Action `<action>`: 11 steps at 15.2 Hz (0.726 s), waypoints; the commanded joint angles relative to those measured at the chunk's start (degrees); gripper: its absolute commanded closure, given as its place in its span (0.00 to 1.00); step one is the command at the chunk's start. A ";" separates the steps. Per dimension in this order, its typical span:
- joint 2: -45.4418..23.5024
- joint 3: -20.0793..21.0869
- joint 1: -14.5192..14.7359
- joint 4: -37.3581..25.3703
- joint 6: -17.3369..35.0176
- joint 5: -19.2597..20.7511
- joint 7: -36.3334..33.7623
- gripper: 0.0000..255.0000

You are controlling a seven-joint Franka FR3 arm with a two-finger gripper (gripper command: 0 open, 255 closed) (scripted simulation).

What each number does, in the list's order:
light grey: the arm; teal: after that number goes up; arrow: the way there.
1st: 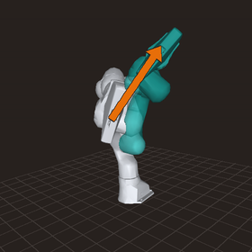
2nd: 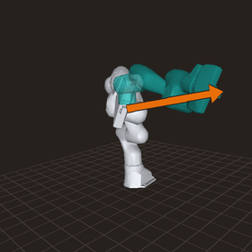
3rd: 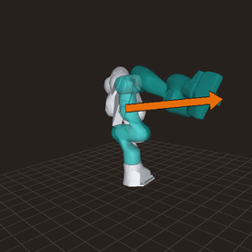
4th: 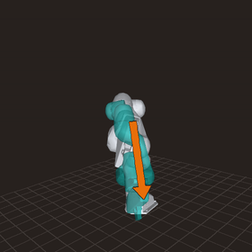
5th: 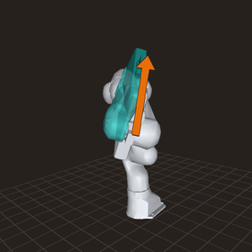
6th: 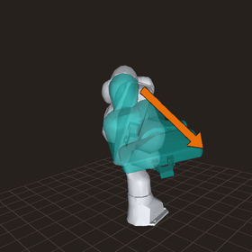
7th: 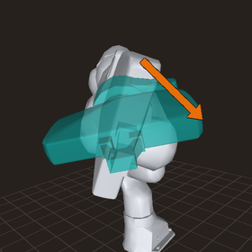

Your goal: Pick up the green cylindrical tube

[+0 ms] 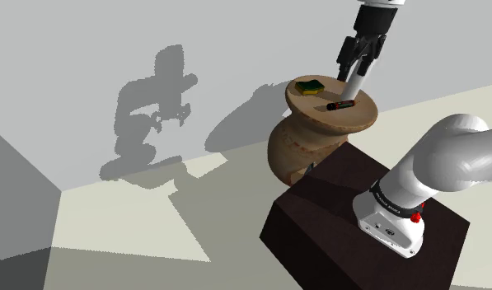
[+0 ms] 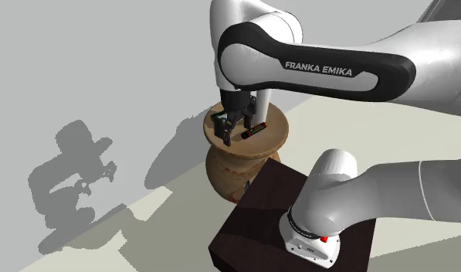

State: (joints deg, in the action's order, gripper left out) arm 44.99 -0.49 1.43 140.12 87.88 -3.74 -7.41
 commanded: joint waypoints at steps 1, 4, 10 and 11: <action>0.00 0.00 0.00 0.00 0.00 0.00 0.00 0.00; 4.28 -3.67 0.83 5.52 2.12 4.38 9.45 0.00; 10.02 -12.97 1.29 14.14 7.86 14.94 28.73 0.00; 10.45 -14.78 1.24 15.21 9.10 16.87 31.99 0.00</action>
State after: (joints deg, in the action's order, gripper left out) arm 54.54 -13.24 2.85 153.83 95.70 10.82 20.64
